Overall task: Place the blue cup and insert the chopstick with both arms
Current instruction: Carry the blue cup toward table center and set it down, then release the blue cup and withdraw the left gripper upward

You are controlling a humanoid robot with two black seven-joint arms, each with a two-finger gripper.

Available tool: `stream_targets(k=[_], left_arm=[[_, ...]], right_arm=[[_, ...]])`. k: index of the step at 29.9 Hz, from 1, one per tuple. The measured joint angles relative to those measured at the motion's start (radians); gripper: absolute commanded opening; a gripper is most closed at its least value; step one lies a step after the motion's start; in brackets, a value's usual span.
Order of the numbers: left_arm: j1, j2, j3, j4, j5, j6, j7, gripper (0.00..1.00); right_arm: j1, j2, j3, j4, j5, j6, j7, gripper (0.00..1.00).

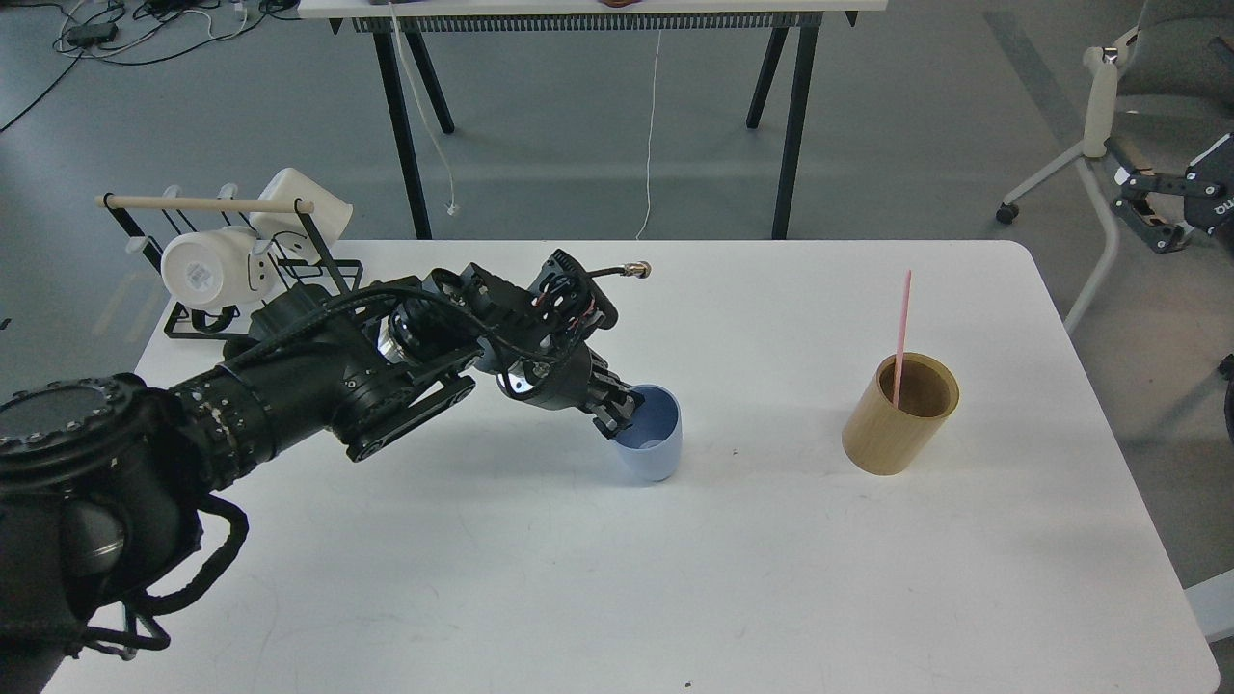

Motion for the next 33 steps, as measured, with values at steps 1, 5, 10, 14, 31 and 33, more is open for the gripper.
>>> stream_targets(k=[1, 5, 10, 14, 31, 33], left_arm=[[-0.001, 0.009, 0.0, 0.001, 0.0, 0.0, 0.0, 0.04], [-0.005, 0.033, -0.003, 0.003, 0.0, -0.001, 0.0, 0.05], [-0.008, 0.041, -0.002, 0.002, 0.0, -0.001, 0.0, 0.11], [-0.008, 0.042, -0.003, 0.002, 0.0, 0.0, 0.0, 0.23], [-0.043, 0.086, -0.061, -0.011, -0.185, 0.0, 0.0, 0.93], [-0.044, 0.111, -0.107, -0.01, -0.29, 0.0, 0.0, 0.99]], right_arm=[[0.0, 0.001, 0.0, -0.001, 0.0, 0.0, 0.0, 0.98], [-0.004, 0.005, -0.001, -0.002, 0.0, 0.0, 0.0, 0.98], [-0.007, 0.005, 0.0, -0.003, 0.0, 0.0, 0.0, 0.98], [-0.008, 0.005, 0.002, -0.002, 0.0, 0.0, 0.0, 0.98], [-0.012, 0.003, 0.002, 0.004, -0.014, 0.0, 0.0, 0.98], [-0.009, -0.002, -0.006, 0.005, -0.041, 0.0, 0.0, 0.99]])
